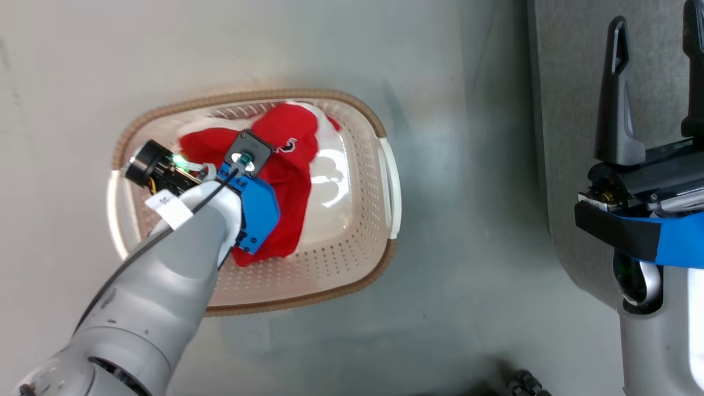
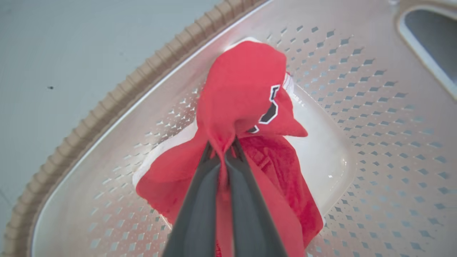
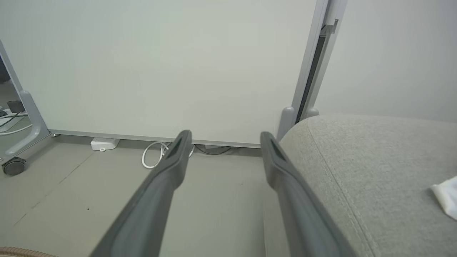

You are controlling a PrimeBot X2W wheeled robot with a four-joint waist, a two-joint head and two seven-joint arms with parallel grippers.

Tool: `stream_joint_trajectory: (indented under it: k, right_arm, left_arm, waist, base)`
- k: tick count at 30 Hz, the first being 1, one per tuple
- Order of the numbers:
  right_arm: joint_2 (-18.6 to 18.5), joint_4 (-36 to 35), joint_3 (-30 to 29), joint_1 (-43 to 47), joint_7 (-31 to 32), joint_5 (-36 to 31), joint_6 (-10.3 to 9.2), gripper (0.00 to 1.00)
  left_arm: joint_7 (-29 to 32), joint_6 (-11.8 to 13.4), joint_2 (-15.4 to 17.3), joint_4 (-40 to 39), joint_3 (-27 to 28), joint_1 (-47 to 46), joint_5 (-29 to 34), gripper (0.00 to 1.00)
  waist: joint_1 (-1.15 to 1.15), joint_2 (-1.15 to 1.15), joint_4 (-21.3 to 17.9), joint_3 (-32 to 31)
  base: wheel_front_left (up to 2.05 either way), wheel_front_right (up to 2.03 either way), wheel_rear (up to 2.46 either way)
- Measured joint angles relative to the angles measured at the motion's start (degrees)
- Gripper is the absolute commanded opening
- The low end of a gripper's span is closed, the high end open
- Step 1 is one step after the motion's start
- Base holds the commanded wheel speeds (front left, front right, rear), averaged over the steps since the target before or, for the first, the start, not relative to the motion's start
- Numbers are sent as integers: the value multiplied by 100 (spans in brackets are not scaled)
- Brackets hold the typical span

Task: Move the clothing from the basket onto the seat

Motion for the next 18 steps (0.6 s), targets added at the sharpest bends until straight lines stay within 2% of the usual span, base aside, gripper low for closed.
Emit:
stream_joint_trajectory:
  k: [9,18]
  right_arm:
    - [-82,247,-58,238,0,-16,0,100]
    - [-88,491,-98,650,0,-14,0,100]
  left_arm:
    - [-495,-20,-207,-88,90,279,-208,0]
    - [-609,77,-259,-654,208,654,-307,0]
  waist:
    - [0,0,267,-844]
    - [-1,0,458,-1813]
  base:
    - [0,0,0]
    - [0,0,0]
